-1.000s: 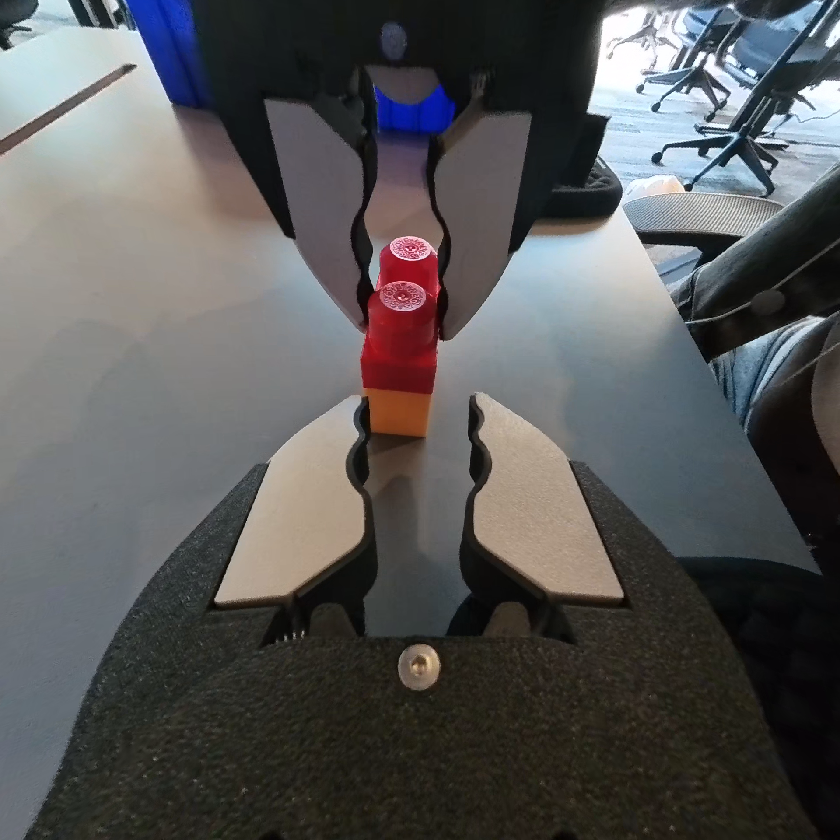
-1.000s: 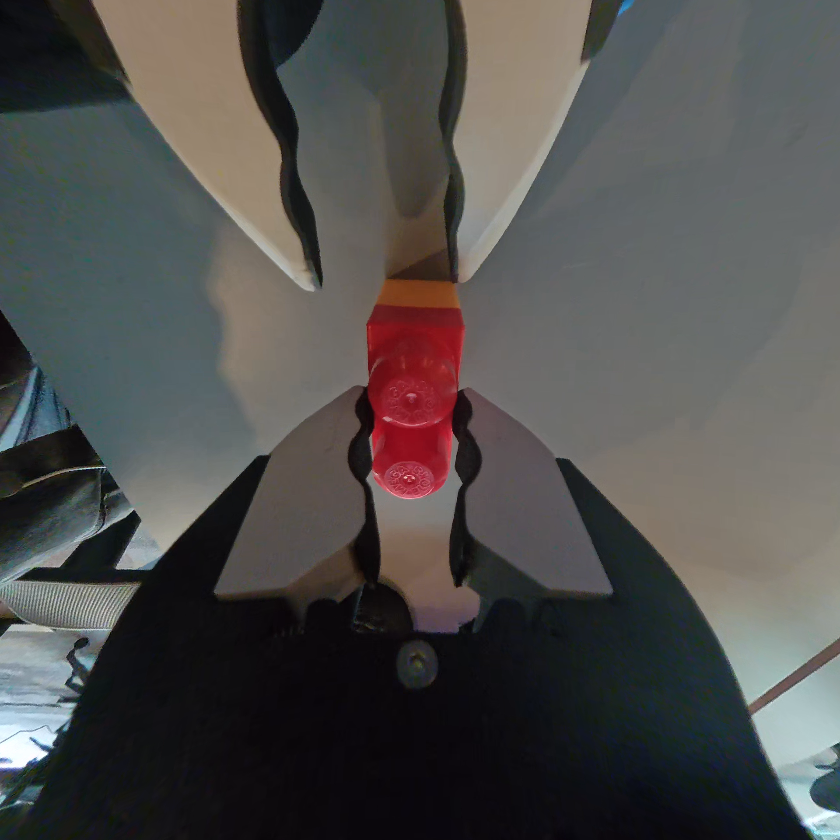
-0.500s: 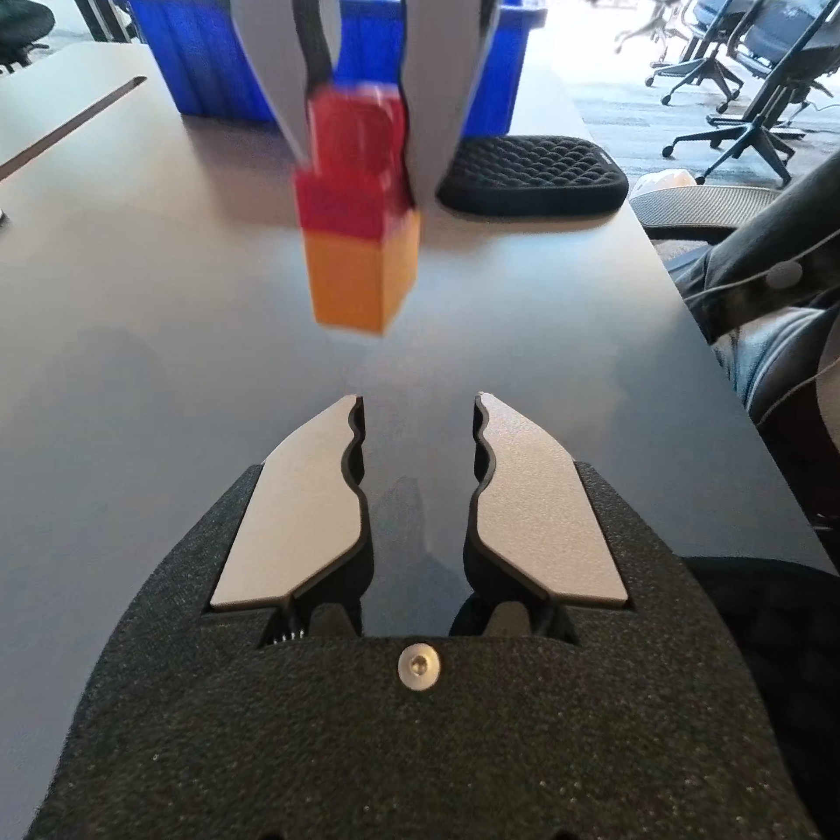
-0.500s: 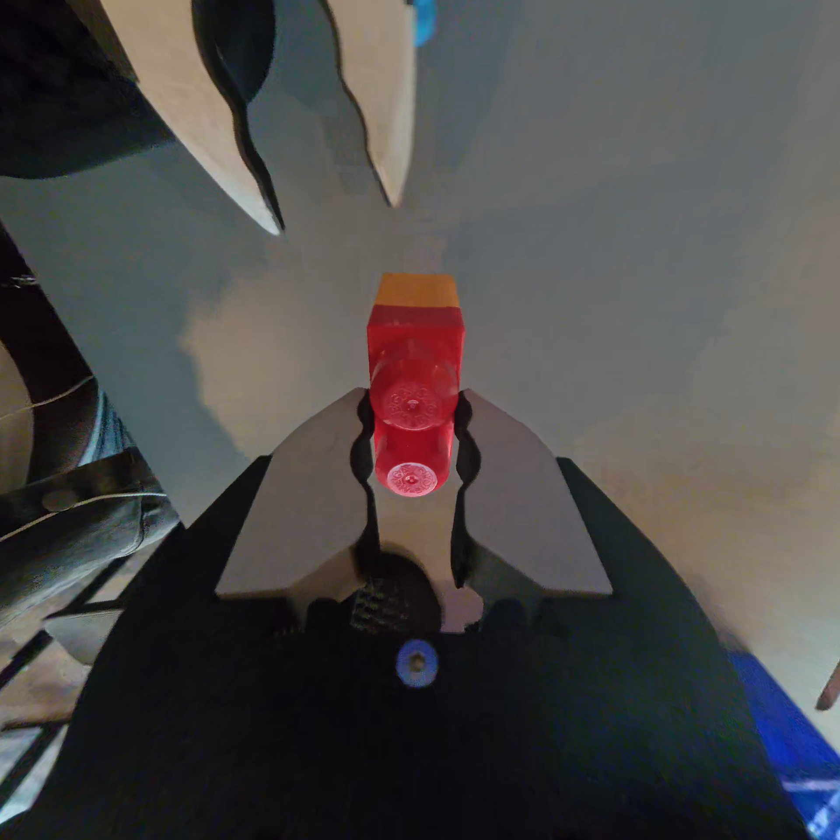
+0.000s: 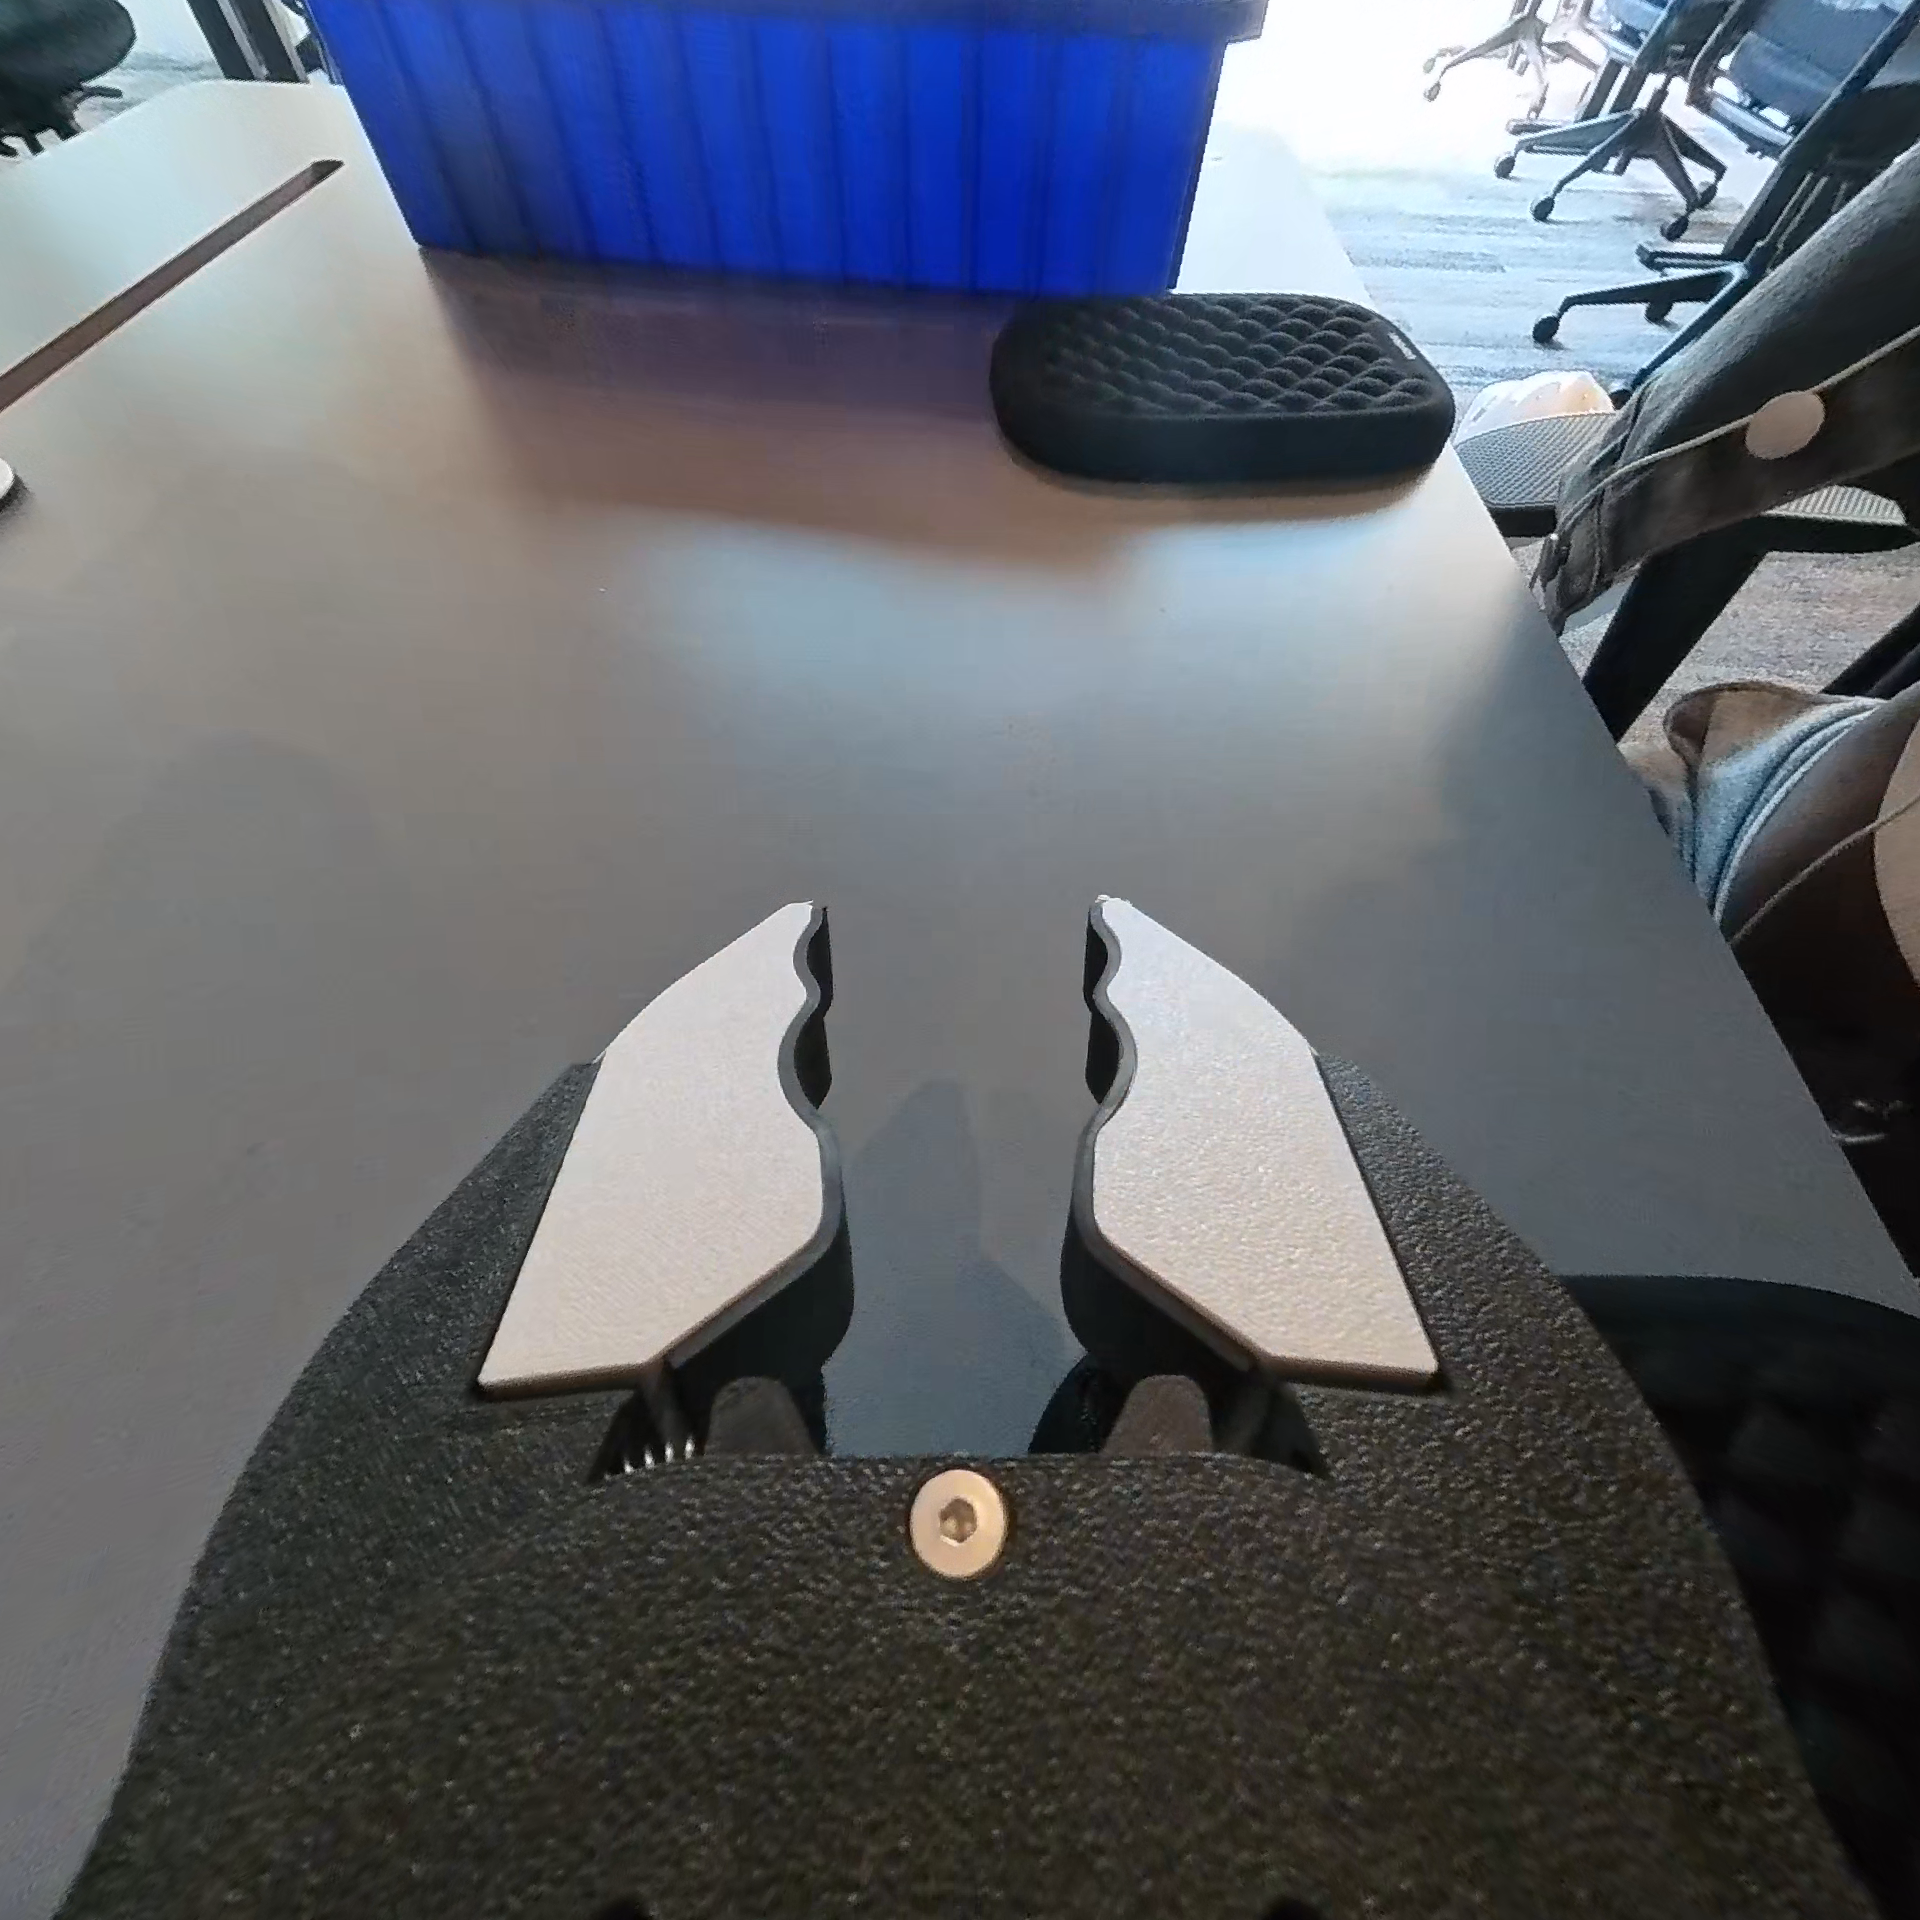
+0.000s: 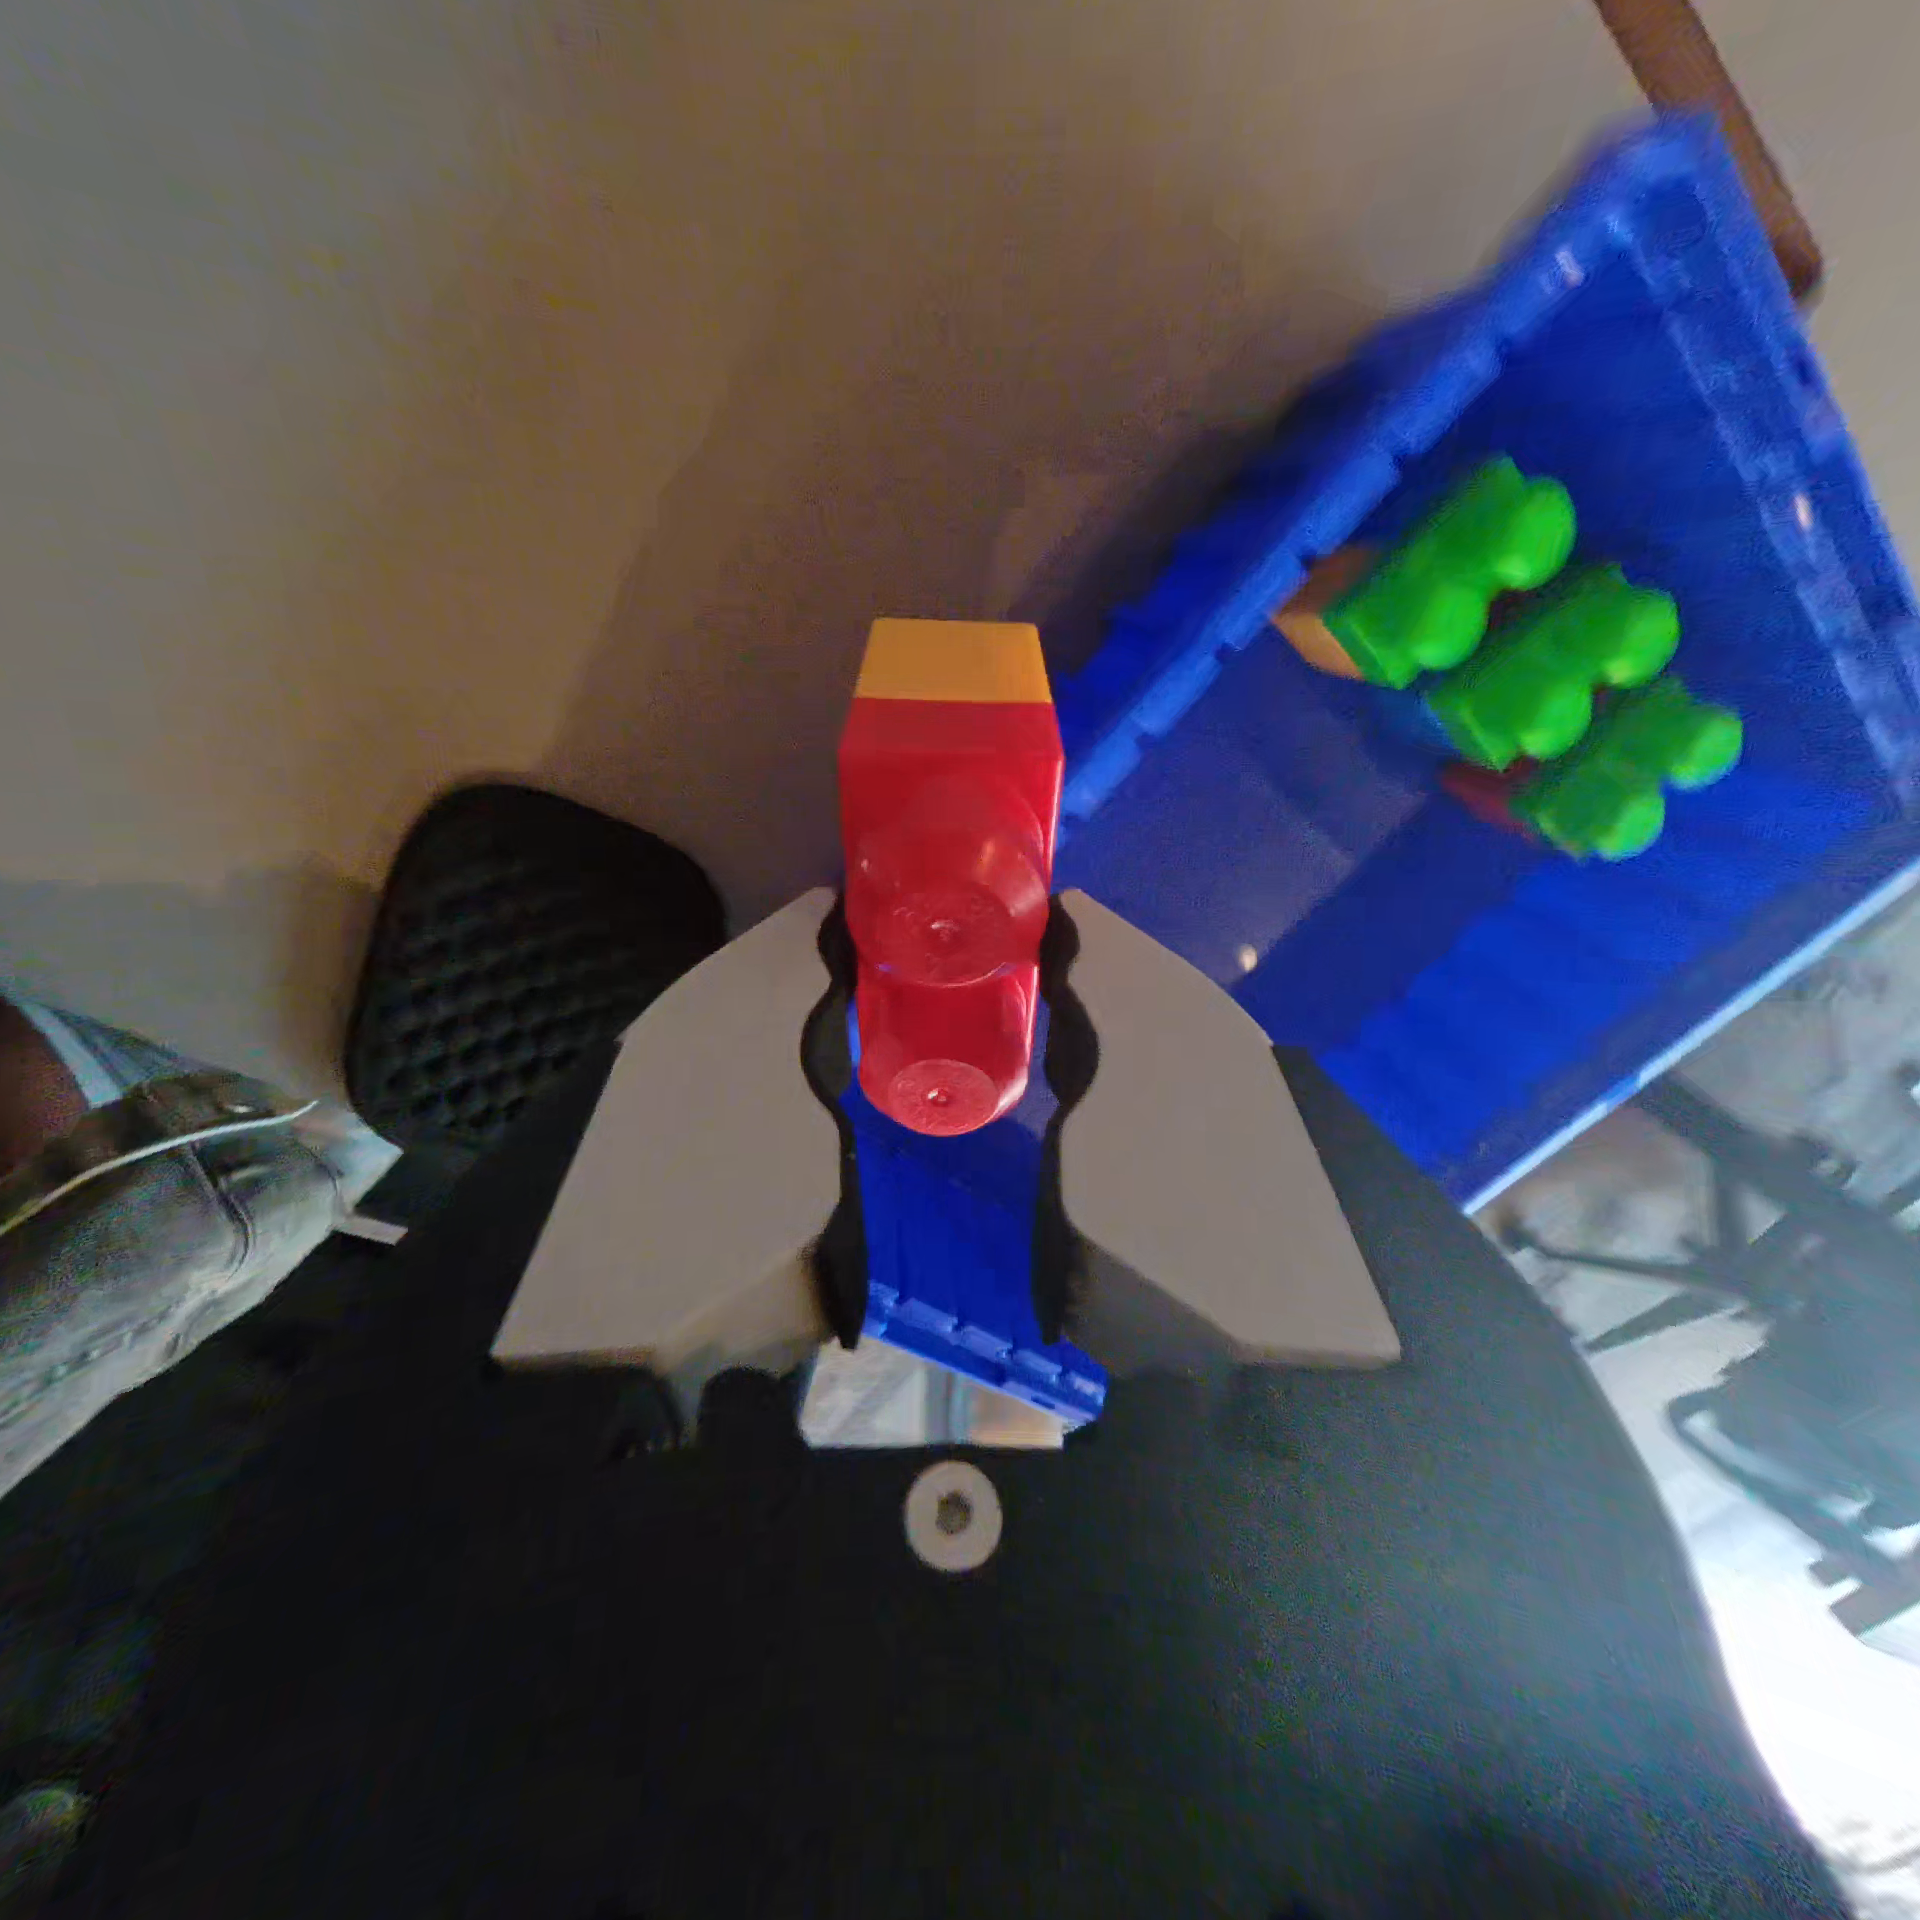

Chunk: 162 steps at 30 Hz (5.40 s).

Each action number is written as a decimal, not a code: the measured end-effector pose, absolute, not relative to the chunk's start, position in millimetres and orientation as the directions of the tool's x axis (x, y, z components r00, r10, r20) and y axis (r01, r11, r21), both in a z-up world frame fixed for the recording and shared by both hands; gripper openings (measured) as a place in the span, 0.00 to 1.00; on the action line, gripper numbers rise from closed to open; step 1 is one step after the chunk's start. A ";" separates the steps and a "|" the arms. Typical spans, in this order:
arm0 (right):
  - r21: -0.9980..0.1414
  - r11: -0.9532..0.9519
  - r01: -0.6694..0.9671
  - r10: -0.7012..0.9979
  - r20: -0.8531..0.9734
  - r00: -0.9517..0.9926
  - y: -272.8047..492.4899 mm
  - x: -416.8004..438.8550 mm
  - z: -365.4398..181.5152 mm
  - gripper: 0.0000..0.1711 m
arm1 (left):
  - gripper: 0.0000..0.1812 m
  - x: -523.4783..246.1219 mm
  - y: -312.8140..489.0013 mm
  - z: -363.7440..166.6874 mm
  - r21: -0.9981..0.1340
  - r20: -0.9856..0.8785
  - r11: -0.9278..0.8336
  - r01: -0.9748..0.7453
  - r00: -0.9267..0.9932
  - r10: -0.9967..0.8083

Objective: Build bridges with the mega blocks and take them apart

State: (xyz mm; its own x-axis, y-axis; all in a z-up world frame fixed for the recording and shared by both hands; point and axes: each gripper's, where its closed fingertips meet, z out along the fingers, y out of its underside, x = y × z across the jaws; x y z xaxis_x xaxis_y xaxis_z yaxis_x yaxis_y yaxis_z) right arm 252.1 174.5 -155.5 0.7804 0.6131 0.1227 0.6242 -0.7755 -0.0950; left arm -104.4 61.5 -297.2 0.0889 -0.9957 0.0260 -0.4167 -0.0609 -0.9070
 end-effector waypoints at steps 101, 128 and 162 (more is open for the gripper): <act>-0.848 -0.355 0.394 0.335 0.278 0.900 76.9 220.9 -126.5 0.60 | 0.30 -473.1 82.2 -293.3 -0.369 0.106 -0.923 0.107 0.992 0.073; -0.834 -0.372 0.408 0.327 0.294 0.898 70.1 226.1 -133.1 0.56 | 0.19 -371.2 94.6 -199.6 -0.521 -0.030 -0.814 -0.256 0.959 -0.282; -0.781 -0.396 0.484 0.441 0.300 0.846 49.5 201.8 -155.5 0.53 | 0.19 -61.9 28.5 -309.4 -0.275 -0.046 0.057 -0.960 -0.046 -0.998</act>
